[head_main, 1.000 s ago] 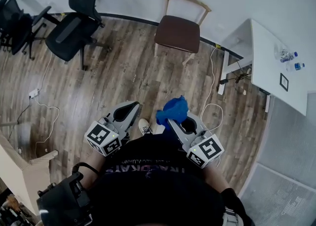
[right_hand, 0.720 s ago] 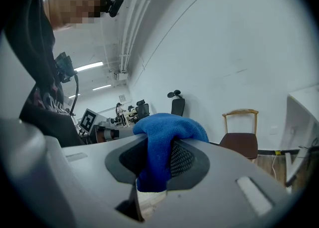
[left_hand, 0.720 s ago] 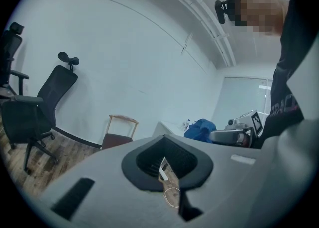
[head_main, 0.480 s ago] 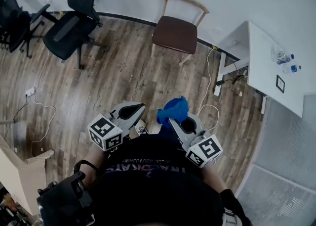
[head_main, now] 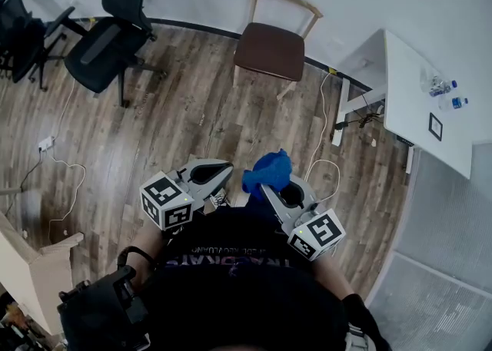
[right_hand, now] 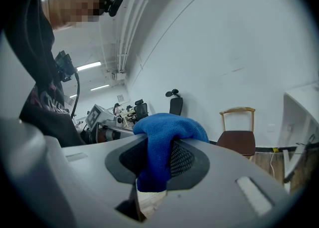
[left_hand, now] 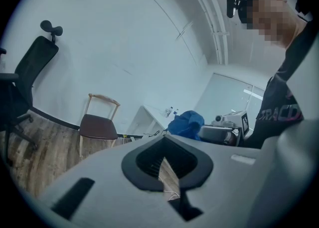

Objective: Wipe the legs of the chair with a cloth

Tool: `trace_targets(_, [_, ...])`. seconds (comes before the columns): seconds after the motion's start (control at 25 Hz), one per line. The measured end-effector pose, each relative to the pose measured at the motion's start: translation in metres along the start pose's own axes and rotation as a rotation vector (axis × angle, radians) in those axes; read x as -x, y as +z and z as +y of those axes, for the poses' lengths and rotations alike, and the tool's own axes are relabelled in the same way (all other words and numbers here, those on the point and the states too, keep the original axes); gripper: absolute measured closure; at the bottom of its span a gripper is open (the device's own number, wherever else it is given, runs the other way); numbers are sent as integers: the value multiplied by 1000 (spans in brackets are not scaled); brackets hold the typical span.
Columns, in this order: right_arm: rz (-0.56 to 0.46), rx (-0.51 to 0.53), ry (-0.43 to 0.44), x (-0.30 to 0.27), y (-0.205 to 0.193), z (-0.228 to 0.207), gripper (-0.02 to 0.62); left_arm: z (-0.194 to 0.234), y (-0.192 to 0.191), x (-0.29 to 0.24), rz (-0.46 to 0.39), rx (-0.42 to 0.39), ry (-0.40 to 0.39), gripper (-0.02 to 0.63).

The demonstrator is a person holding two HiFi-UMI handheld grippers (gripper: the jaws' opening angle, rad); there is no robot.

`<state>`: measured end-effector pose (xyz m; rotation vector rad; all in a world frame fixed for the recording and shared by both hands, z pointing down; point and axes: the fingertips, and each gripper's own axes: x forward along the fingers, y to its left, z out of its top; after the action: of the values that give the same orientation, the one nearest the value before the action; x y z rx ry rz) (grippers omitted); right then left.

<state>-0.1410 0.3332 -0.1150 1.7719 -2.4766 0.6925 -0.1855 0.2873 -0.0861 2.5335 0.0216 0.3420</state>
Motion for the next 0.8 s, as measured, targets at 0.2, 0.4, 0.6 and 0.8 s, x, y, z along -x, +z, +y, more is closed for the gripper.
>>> trace_targets(0.2, [-1,-4,1,1,-3,2,495,-2,-4,1,-3,12,2,598])
trace_targets(0.4, [-3,-5,-2,2,-4,3,497,-1,-3,3,-5,15,5,598])
trace_targets(0.6, [-7,-9,-5,4,-5,3,497,-3,-5,2,-2,13,-1,598])
trace_targets(0.8, [-11,-3,-3,5,-3,3,497,-3,-3,3,-8,11,-2,598])
